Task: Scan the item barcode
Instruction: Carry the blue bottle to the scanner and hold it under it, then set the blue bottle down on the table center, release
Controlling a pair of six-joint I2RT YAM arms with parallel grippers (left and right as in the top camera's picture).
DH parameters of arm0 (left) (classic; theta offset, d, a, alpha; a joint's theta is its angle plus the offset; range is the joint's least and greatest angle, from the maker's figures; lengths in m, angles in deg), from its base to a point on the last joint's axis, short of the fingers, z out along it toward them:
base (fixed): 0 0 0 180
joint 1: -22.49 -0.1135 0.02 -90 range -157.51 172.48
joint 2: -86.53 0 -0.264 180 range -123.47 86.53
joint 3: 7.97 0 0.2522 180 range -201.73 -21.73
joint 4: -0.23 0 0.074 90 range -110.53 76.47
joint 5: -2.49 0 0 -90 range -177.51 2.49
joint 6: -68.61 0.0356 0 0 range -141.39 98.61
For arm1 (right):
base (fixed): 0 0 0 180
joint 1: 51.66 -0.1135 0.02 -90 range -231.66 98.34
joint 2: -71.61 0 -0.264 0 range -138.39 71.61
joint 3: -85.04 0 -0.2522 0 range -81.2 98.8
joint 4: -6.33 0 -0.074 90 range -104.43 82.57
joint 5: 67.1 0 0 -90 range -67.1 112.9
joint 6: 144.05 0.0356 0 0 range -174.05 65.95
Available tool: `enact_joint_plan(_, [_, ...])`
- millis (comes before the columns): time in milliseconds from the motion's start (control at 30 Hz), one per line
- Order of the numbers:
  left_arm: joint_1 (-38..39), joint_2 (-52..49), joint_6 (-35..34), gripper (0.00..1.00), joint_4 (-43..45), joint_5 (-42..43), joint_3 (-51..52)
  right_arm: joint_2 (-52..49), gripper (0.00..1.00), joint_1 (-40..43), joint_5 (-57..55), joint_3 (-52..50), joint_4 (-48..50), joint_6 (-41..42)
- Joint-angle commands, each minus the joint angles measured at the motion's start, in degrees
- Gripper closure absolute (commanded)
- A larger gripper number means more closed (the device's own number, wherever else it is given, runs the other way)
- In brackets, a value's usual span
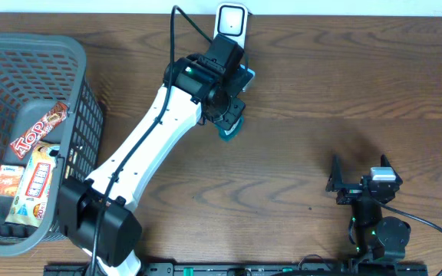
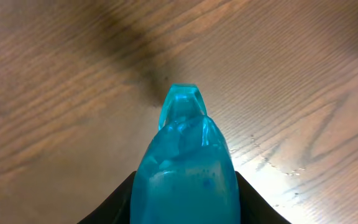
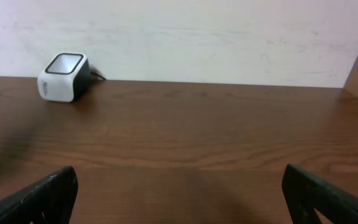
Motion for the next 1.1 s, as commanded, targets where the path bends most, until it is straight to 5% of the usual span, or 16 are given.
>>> enact_joint_plan(0, [-0.04,-2.19,4.11,0.86,0.35,-1.22,-0.59,0.31,0.01,-0.46,-0.26,-0.07,-0.24,0.59])
enact_joint_plan(400, [-0.04,-8.83,4.42,0.83,0.42,-1.46,-0.59,0.31,0.01,-0.46,-0.24,-0.07,-0.24,0.59])
enact_joint_plan(500, [-0.04,-8.81,4.39,0.64,0.61,-1.44,-0.59,0.31,0.01,-0.46,-0.24,-0.07,-0.24,0.59])
enact_joint_plan(933, [-0.04,-8.15,3.93,0.15,0.11,-1.42,-1.33,0.31,0.01,-0.46,-0.24,-0.07,-0.24,0.59])
enact_joint_plan(1000, [-0.04,-6.86,3.72,0.02,-0.74,-1.42,-3.21,0.31,0.01,-0.46,-0.26,-0.07,-0.24,0.59])
enact_joint_plan(1067, [-0.04,-5.05,3.30,0.01,-1.92,-1.42,-5.42,0.31,0.01,-0.46,-0.26,-0.07,-0.24,0.59])
